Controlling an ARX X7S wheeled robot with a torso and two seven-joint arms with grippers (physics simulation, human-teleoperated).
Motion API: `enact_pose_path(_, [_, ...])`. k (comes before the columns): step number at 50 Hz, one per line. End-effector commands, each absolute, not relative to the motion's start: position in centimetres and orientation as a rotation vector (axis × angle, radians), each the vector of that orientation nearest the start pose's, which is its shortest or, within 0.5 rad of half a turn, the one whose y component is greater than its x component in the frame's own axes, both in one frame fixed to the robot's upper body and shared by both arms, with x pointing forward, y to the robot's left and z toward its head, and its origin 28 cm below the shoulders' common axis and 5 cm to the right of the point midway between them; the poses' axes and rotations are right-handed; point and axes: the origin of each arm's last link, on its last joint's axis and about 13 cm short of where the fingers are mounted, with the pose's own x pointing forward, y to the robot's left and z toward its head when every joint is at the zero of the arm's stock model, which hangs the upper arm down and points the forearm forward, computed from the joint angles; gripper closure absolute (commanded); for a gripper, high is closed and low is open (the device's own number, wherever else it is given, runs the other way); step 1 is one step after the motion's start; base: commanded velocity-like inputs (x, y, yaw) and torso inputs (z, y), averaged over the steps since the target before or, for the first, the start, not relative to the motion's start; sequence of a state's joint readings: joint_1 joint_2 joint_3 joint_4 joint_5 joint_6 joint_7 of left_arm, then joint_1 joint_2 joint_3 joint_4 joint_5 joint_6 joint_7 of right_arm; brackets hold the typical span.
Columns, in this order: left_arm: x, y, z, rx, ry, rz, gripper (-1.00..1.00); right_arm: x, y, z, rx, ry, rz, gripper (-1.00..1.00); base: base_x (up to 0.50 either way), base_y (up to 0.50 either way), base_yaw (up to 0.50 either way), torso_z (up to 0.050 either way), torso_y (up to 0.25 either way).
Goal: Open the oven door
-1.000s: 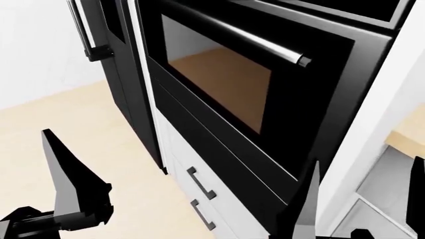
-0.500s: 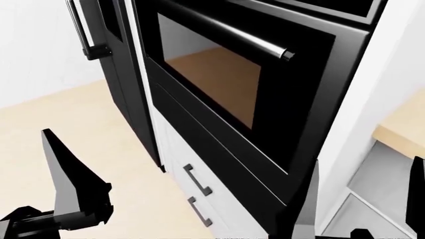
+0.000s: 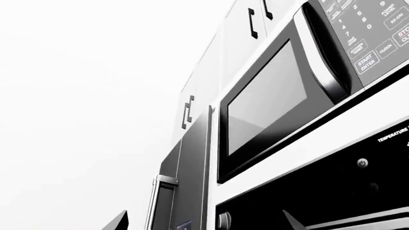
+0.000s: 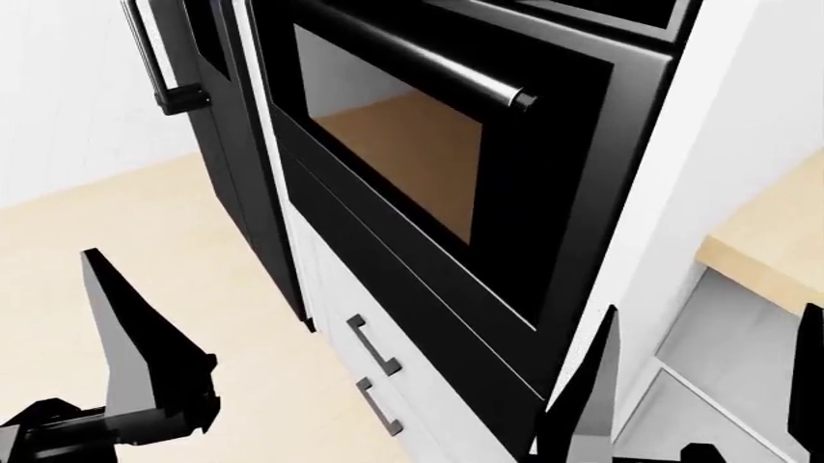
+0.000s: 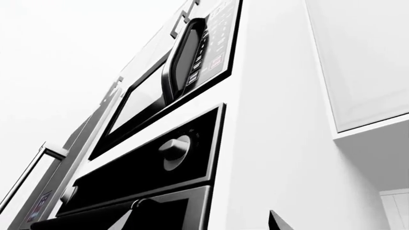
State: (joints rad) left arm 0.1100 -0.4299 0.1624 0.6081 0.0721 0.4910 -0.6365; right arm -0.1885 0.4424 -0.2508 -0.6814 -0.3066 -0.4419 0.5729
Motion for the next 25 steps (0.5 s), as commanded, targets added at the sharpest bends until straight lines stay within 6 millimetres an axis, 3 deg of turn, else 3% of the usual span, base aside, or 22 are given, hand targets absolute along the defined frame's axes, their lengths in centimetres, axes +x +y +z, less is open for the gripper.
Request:
enact_pose_path(1, [16.1,22.5,14.9,0.033,-1.000,0.189,-1.00,14.1,-10.0,14.1,-0.234,-1.016,-0.042,-1.00,0.00,0.00,0.00,0.000,0.000])
enact_pose_path(13, [16.6,23.0,15.3,0.083,-1.003,0.156,-1.00,14.1,-9.9,14.2,-0.233,-1.014,-0.041,-1.00,0.00,0.00,0.00,0.000,0.000])
enact_pose_path(25, [19.0,24.9,16.6,0.306,-1.084,-0.045,-1.00,14.0,-9.9,14.2,-0.230,-1.014,-0.038,-1.00,0.00,0.00,0.00,0.000,0.000])
